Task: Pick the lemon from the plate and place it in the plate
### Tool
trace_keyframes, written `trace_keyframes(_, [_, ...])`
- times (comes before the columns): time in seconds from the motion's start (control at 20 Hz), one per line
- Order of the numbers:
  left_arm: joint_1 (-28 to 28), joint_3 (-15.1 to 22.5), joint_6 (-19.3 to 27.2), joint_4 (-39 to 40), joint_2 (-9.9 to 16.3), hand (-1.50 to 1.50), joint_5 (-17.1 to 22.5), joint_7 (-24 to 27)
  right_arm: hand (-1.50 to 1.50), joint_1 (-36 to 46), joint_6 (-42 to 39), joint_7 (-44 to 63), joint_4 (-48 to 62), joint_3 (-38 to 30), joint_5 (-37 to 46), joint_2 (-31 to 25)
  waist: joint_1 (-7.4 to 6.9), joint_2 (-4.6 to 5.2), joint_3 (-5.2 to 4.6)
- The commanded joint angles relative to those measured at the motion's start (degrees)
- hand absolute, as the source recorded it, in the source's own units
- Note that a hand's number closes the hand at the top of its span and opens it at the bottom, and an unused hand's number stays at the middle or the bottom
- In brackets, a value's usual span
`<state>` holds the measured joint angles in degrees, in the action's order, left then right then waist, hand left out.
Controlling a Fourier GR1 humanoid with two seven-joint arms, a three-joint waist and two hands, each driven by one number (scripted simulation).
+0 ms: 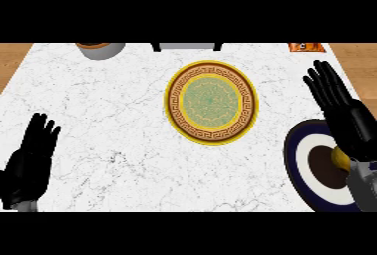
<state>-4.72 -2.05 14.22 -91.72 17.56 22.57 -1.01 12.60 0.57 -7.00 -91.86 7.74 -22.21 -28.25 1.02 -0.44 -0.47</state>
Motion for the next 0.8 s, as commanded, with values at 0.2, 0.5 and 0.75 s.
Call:
trace_keyframes(0.2, [-2.34,1.09,-1.05,1.26,10.66,0.0,-12.61,4.28,-1.5,-2.26,16.24,-4.68,1.04,-22.13,-13.7,9.27,4.15,-0.1,1.11])
trace_keyframes(0.5, [-5.5,3.42,-3.11,2.75,13.26,0.0,-16.71,6.85,-1.5,-8.1,41.69,-14.0,6.8,-33.09,-1.39,12.28,2.54,0.5,0.52])
trace_keyframes(0.75, [-4.66,4.9,-3.49,4.48,12.37,0.0,-19.12,9.53,-1.5,-14.89,48.17,-23.92,-7.0,-34.3,-1.1,25.0,0.91,0.14,0.42])
